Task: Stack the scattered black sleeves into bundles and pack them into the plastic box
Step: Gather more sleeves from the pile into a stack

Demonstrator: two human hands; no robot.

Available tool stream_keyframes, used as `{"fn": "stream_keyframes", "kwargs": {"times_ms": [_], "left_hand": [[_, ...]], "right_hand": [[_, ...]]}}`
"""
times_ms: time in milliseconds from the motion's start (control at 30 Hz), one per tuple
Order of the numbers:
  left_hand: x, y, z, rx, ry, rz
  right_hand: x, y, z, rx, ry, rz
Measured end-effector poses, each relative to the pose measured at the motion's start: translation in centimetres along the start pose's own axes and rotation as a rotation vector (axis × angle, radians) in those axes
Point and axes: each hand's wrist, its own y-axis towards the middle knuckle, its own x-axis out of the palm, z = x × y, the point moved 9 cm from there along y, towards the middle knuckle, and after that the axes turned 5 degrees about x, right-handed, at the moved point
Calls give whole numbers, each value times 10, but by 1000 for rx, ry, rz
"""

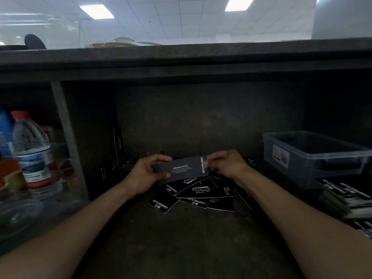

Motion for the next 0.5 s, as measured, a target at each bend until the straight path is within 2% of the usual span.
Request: {"fn": "stream_keyframes", "kwargs": {"times_ms": [167, 267, 333, 400, 500], "left_hand": [[3, 0, 1, -24, -42, 1], [-2, 0, -1, -35, -8, 24], [-3, 1, -1, -32, 14, 44], [-5, 1, -1, -32, 26, 69], [-5, 2, -1, -46, 25, 88]], "right_hand": [[-2, 3, 5, 89, 123, -53], [-22, 2, -3, 38, 210, 137], [-50, -7, -18, -89, 289, 386], [-72, -27, -39, -293, 271, 592], [-62, -57, -69, -586, -7, 639]]}}
